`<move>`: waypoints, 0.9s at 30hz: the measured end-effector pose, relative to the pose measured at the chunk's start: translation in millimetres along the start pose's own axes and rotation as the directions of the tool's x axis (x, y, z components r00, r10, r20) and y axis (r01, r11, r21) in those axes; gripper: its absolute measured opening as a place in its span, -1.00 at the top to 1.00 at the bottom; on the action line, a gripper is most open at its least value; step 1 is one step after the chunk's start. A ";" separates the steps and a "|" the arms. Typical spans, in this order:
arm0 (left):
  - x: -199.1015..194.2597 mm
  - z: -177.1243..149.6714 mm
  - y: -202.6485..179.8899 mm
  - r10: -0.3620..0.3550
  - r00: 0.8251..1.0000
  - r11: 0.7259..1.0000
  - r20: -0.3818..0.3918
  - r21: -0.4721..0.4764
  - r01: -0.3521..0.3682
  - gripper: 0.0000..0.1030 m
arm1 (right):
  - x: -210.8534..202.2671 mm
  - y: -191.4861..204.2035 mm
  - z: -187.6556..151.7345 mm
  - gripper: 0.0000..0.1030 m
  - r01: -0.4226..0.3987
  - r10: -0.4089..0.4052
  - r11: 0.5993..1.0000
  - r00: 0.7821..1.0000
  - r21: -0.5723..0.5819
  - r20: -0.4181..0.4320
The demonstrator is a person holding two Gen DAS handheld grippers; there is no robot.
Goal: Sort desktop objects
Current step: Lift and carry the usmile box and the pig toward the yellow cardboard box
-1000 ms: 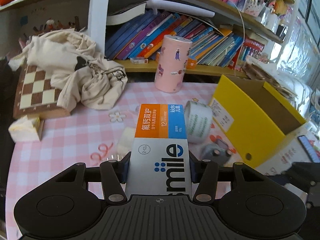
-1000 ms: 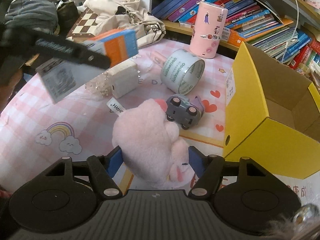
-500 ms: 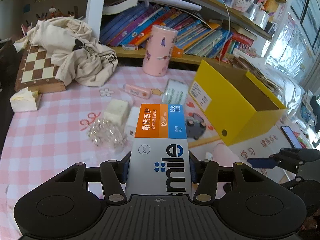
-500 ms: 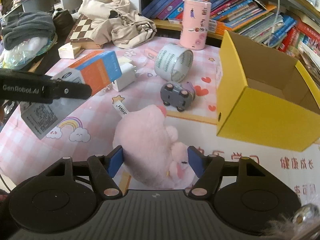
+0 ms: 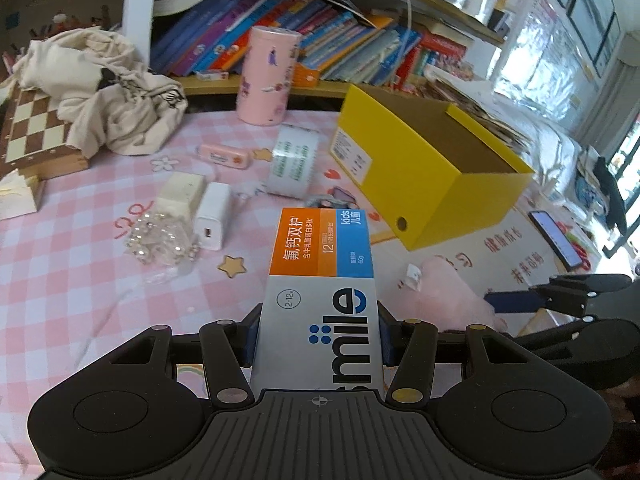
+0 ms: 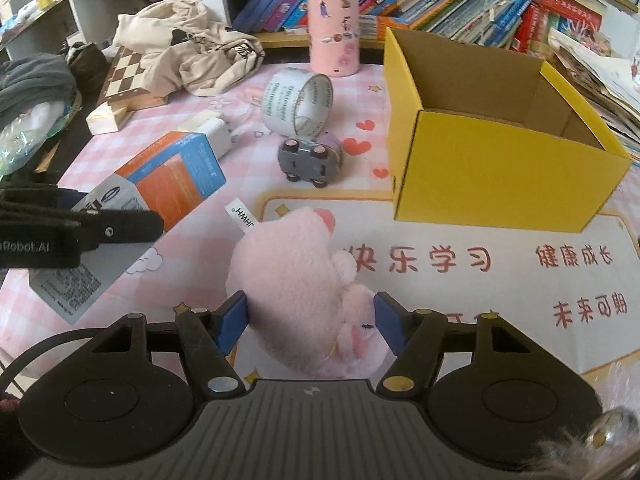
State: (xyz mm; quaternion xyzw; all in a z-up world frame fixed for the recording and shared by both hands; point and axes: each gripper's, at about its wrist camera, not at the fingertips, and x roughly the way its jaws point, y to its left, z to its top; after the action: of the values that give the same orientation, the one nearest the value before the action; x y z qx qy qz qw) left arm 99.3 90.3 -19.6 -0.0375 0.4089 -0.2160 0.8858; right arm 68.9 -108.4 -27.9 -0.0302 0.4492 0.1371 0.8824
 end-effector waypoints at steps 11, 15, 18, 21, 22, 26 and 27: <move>6.0 0.6 -15.6 -0.045 0.999 0.998 -0.019 0.053 0.046 0.00 | -9.9 -11.7 -9.5 -0.26 0.033 -0.033 0.998 0.999 0.060 0.005; 10.0 -0.3 -22.7 -0.070 0.997 0.995 -0.031 0.070 0.072 0.00 | -14.4 -15.5 -14.2 -0.26 0.050 -0.051 0.996 0.999 0.071 0.005; 11.6 0.2 -28.6 -0.083 0.996 0.992 -0.033 0.088 0.086 0.00 | -17.9 -20.0 -17.7 -0.25 0.063 -0.064 0.994 0.998 0.091 0.009; 12.5 1.3 -34.3 -0.095 0.995 0.989 -0.033 0.107 0.098 0.00 | -22.2 -24.6 -20.9 -0.24 0.075 -0.077 0.991 0.997 0.112 0.016; 13.1 2.1 -35.8 -0.098 0.995 0.988 -0.033 0.113 0.101 0.00 | -23.7 -26.0 -21.9 -0.24 0.079 -0.082 0.990 0.996 0.118 0.019; 15.1 3.8 -43.8 -0.119 0.992 0.983 -0.037 0.138 0.123 0.00 | -29.3 -31.6 -26.5 -0.24 0.098 -0.103 0.985 0.994 0.141 0.024; 15.6 3.8 -45.9 -0.126 0.991 0.981 -0.038 0.144 0.130 0.00 | -30.3 -33.0 -27.8 -0.24 0.103 -0.108 0.984 0.994 0.147 0.024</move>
State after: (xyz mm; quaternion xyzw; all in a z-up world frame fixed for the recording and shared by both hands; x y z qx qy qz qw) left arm 94.9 41.9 -17.1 0.0046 0.4013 -0.3023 0.8646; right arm 39.1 -151.6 -22.4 0.0127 0.4417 0.0574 0.8952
